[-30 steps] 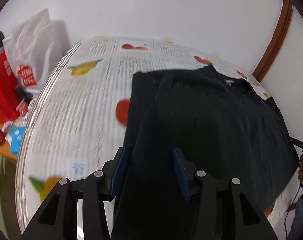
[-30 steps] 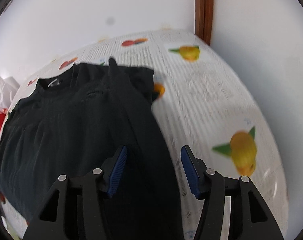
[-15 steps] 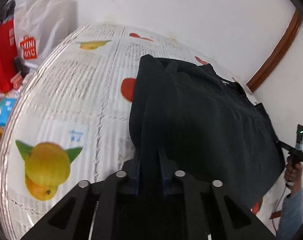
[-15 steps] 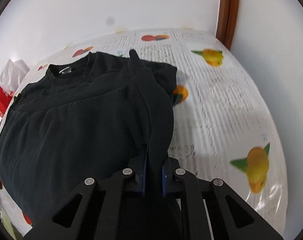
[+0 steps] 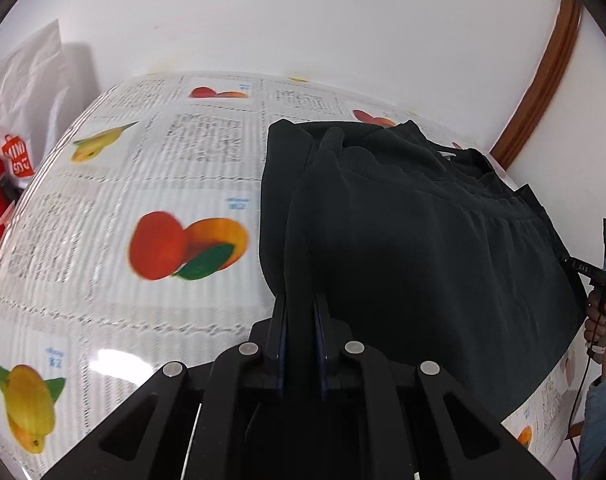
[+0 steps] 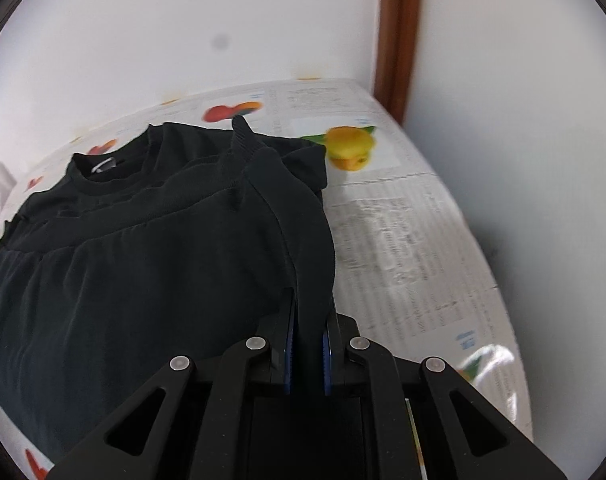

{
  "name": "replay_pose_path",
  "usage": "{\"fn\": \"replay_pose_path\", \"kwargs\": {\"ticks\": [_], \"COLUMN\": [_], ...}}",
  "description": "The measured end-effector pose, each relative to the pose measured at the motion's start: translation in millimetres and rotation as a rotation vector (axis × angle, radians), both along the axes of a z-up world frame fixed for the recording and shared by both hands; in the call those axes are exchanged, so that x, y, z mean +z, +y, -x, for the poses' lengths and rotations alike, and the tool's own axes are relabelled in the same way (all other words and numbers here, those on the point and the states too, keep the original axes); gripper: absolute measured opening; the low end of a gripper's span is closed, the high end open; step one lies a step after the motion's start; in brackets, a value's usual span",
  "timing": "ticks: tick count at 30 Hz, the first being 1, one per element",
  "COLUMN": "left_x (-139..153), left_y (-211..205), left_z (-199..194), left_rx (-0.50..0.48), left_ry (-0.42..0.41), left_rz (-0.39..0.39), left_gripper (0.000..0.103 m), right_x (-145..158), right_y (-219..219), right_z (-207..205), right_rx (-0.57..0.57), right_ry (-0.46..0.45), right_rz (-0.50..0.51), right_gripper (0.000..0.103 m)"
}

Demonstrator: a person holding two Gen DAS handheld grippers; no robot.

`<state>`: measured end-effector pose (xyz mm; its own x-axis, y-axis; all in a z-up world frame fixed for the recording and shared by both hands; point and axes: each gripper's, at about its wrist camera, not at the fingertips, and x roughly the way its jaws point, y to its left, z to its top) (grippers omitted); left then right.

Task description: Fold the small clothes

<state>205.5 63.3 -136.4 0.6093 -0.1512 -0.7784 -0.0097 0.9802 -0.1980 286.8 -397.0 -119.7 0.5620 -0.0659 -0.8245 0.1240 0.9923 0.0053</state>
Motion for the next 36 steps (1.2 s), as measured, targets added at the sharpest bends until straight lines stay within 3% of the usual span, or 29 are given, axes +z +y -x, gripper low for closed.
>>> {"fn": "replay_pose_path", "kwargs": {"ticks": [4,8,11,14,19,26,32,34,36], "left_x": [4.1,14.6,22.0,22.1,6.2,-9.8,-9.8,-10.7,-13.2], "left_y": [-0.8,16.6,31.9,46.2,67.8,105.5,117.9,115.9,118.0], "left_z": [4.6,24.3,40.7,61.9,89.8,118.9,118.2,114.5,113.3], "left_rx": [0.009,0.035,0.081,0.128,0.171,0.251,0.257,0.240,0.236], "left_ry": [-0.019,-0.046,-0.081,-0.086,-0.029,0.002,0.010,0.006,-0.002], "left_rz": [-0.031,-0.024,-0.040,-0.093,-0.093,-0.140,-0.176,-0.204,-0.208], "left_gripper": [0.012,0.012,0.011,0.011,0.011,0.014,0.024,0.038,0.039], "right_x": [6.9,33.5,53.1,65.4,60.5,35.9,32.8,30.3,25.8], "right_y": [3.0,18.4,28.5,56.3,123.3,219.1,279.8,304.1,324.6], "right_z": [8.4,31.9,46.1,60.0,79.8,98.3,107.4,110.2,115.0], "right_rx": [-0.035,-0.065,-0.076,-0.017,0.081,0.263,0.321,0.347,0.371], "right_ry": [-0.015,-0.083,-0.130,-0.151,-0.186,-0.115,-0.140,-0.139,-0.155], "right_rz": [0.055,0.134,0.095,0.046,0.078,0.000,-0.039,-0.015,0.005], "right_gripper": [0.013,0.018,0.029,0.032,0.032,0.032,0.041,0.044,0.050]}}
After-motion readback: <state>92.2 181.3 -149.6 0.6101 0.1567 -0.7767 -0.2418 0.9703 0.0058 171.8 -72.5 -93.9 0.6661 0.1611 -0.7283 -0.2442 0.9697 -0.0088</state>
